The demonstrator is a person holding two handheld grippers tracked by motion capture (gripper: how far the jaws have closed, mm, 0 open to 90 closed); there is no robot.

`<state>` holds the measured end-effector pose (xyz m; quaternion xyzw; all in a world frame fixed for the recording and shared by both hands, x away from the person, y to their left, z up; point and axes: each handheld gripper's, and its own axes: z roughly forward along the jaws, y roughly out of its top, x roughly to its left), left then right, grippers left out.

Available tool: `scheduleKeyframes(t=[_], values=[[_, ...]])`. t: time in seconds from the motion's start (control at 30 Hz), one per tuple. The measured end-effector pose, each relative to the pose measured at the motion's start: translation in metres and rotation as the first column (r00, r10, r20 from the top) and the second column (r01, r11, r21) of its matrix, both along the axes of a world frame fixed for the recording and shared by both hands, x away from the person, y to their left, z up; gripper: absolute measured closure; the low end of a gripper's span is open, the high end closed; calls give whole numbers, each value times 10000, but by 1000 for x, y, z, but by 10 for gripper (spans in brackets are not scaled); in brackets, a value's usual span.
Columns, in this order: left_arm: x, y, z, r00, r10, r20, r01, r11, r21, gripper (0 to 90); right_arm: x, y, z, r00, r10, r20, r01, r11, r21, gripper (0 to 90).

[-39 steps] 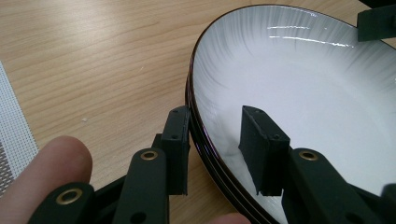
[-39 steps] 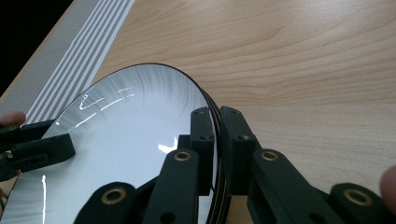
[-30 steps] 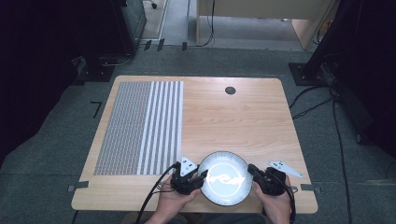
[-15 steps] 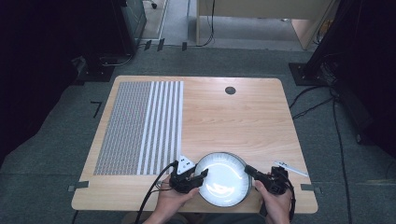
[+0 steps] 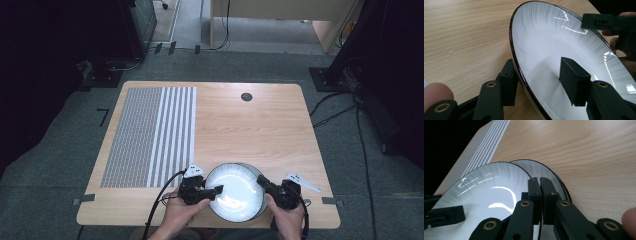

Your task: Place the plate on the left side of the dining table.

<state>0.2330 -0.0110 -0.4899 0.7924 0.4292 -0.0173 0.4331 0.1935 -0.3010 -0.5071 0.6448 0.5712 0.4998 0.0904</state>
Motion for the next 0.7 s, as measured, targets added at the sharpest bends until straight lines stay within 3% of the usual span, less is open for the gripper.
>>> scheduleKeyframes(t=[0.1, 0.17, 0.2, 0.4, 0.5, 0.53, 0.7], values=[[0, 1, 0, 10000, 25, -12, -25, 10000, -51, 517, 1, 3, 1, 9999, 158, -14, -159, 9991, -394, 860], [1, 2, 0, 10000, 20, -76, -21, 10000, -93, 524, 2, 7, 3, 9984, 487, -293, -514, 9938, -991, 836], [2, 3, 0, 9999, -2, -106, 1, 9999, -127, 534, 1, 11, 4, 9973, 691, -264, -723, 9862, -1489, 796], [1, 3, 0, 10000, 8, -12, -8, 10000, -98, 546, -2, 14, 12, 9894, 1099, -947, -1276, 9699, -2074, 725], [1, 3, 1, 9999, 56, 102, -56, 10000, -9, 546, -3, 14, 13, 9868, 1035, -1245, -1283, 9690, -2111, 726], [1, 3, 1, 9998, 92, 161, -92, 10000, 24, 553, -4, 15, 12, 9825, 979, -1581, -1296, 9702, -2045, 717], [0, 5, 3, 9994, 127, 334, -134, 9997, 215, 558, -5, 17, 13, 9820, 749, -1736, -1086, 9750, -1937, 722]])
